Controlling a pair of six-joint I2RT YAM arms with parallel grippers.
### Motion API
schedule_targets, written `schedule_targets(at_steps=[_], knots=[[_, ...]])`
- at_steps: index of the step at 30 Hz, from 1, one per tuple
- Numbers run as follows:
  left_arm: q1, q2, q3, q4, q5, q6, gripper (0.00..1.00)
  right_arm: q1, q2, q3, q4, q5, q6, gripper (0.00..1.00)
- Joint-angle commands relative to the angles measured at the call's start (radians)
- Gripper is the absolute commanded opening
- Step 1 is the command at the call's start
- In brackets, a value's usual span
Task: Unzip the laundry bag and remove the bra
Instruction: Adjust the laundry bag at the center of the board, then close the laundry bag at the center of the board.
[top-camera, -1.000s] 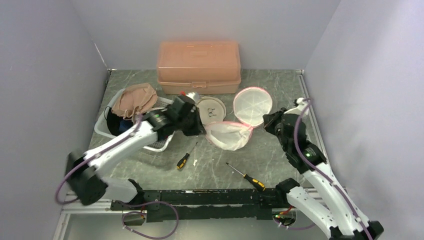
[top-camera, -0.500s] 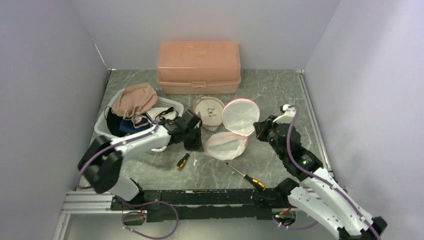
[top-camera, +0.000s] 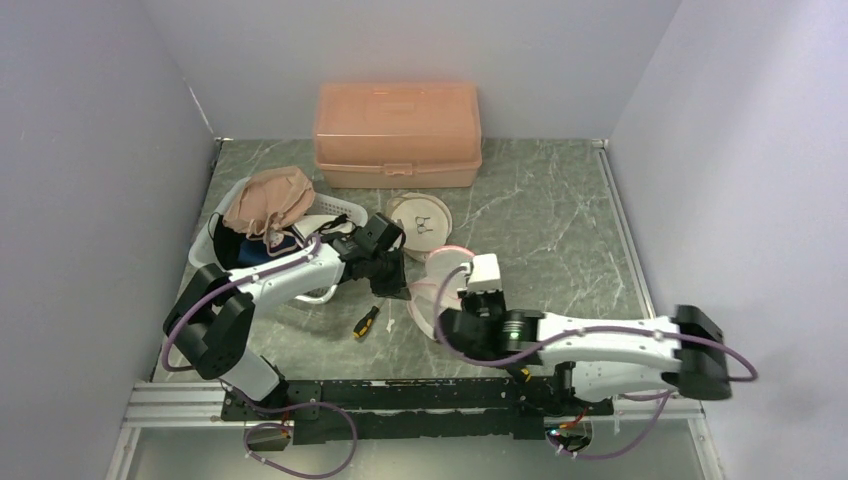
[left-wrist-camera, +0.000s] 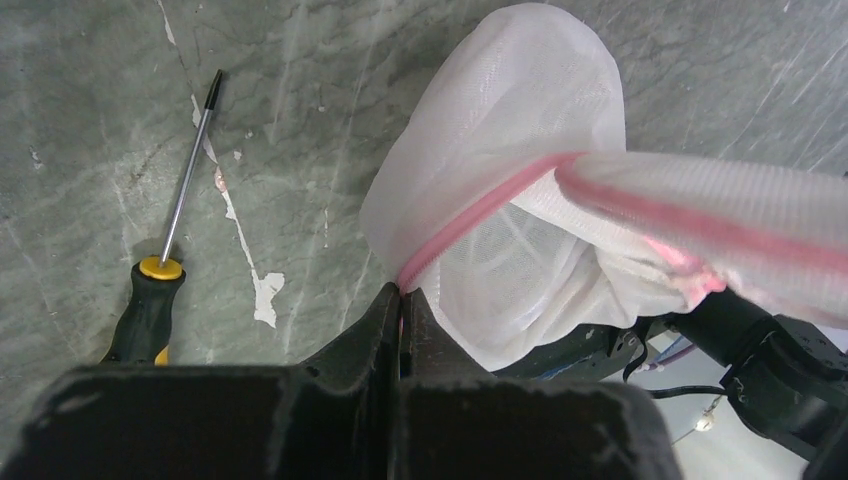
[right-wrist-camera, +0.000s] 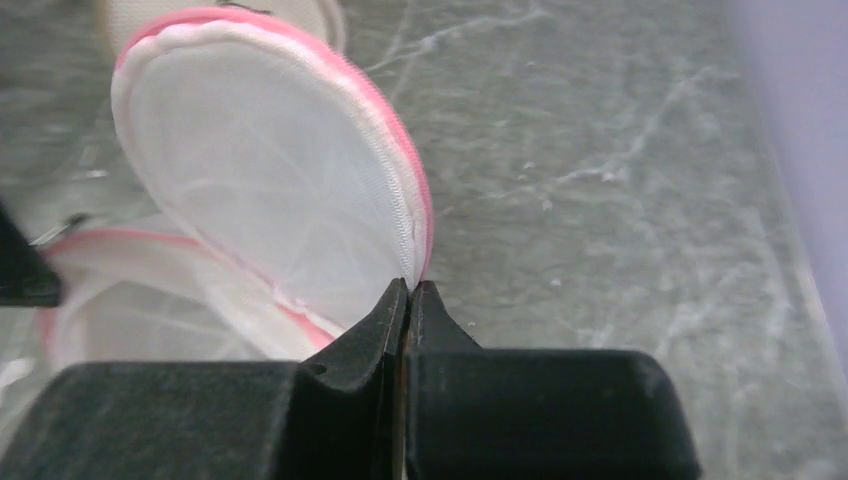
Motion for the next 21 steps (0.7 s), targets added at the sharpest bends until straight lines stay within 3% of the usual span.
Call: schedule_targets(at_steps=[1,2,3,7,15,17,21], knots=[[0.012,-0.033,0.010,0.009,0.036,0.016,0.03,0.072,0.263,0.164,-0.696,0.366,0.778,0.00],[0.017,-0.030,0.007,0.012,0.045,0.018,0.03,0.088,0.347,0.202,-0.909,0.385,1.000,0.00],[0.024,-0.026,0.002,0.017,0.053,0.019,0.03,0.103,0.418,0.232,-0.970,0.398,1.015,0.00],[0.047,-0.017,-0.029,0.050,0.084,0.014,0.03,0.167,0.571,0.276,-0.980,0.388,1.025,0.00],[0.076,-0.010,-0.050,0.095,0.081,0.023,0.04,0.308,0.606,0.263,-0.979,0.410,1.014,0.00],[0.078,-0.009,-0.039,0.100,0.095,0.028,0.16,0.316,0.609,0.261,-0.979,0.404,1.018,0.00],[0.078,-0.065,-0.028,0.066,0.083,0.036,0.66,0.318,0.606,0.257,-0.979,0.402,1.023,0.00]])
